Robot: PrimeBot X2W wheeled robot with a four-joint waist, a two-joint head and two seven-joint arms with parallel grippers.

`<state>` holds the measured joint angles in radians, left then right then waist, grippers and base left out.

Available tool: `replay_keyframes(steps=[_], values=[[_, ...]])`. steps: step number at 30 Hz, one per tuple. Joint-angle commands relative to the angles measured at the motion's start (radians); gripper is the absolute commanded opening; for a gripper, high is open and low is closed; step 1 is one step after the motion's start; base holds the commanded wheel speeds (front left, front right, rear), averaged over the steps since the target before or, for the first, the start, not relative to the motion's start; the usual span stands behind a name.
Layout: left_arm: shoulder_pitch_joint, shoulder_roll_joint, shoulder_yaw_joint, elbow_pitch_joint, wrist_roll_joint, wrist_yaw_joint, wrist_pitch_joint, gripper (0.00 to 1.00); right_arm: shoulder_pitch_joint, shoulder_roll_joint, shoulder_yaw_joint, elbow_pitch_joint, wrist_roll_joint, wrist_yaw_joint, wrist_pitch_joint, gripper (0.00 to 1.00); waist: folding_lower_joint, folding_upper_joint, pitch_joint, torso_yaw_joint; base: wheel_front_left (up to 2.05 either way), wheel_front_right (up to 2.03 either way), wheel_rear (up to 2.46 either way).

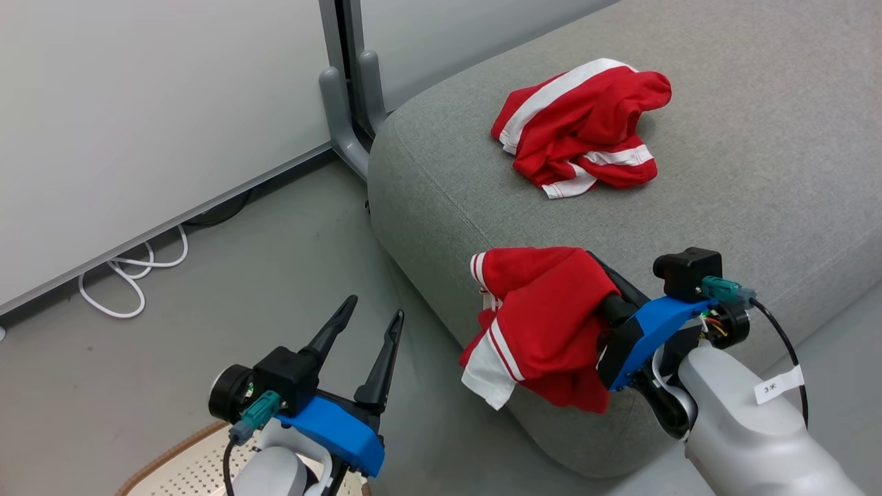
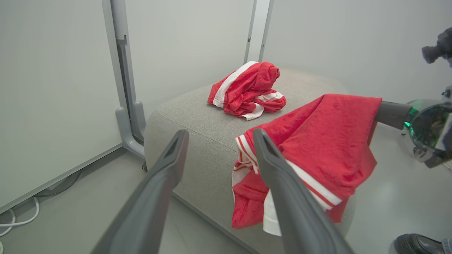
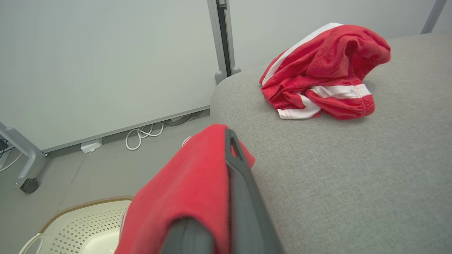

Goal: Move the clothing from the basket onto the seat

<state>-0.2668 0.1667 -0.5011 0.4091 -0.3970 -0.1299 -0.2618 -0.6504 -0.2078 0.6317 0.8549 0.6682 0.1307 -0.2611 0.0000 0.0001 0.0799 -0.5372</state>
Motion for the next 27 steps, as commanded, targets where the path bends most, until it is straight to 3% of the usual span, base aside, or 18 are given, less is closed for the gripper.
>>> replay_keyframes(steps=[1, 6, 15, 21, 27], values=[[0.000, 0.006, 0.005, -0.005, 0.002, -0.001, -0.005, 1.00, -0.002, 0.000, -0.005, -0.007, -0.001, 0.000, -0.006, 0.00, 0.0000, -0.0001, 0.001, 0.000, 0.00, 0.00, 0.00], [0.013, 0.009, 0.024, -0.021, 0.017, -0.001, -0.005, 1.00, -0.061, -0.017, -0.018, -0.057, 0.065, 0.000, -0.006, 0.00, 0.0000, -0.0001, 0.017, 0.001, 0.00, 0.00, 0.00], [-0.032, 0.053, 0.017, -0.072, 0.048, -0.001, -0.005, 1.00, -0.313, -0.218, -0.050, -0.149, 0.061, 0.000, 0.053, 0.00, 0.0000, -0.0001, 0.125, 0.031, 0.00, 0.00, 0.00], [-0.081, 0.100, -0.009, -0.116, 0.063, -0.001, -0.005, 1.00, -0.467, -0.326, -0.161, -0.175, 0.013, 0.000, 0.075, 0.00, 0.0000, -0.0001, 0.236, 0.065, 0.00, 0.00, 0.00], [-0.148, 0.152, -0.029, -0.170, 0.071, -0.001, -0.005, 1.00, -0.557, -0.394, -0.319, -0.154, -0.052, 0.000, 0.048, 0.00, 0.0000, -0.0001, 0.365, 0.092, 0.00, 0.00, 0.00]])
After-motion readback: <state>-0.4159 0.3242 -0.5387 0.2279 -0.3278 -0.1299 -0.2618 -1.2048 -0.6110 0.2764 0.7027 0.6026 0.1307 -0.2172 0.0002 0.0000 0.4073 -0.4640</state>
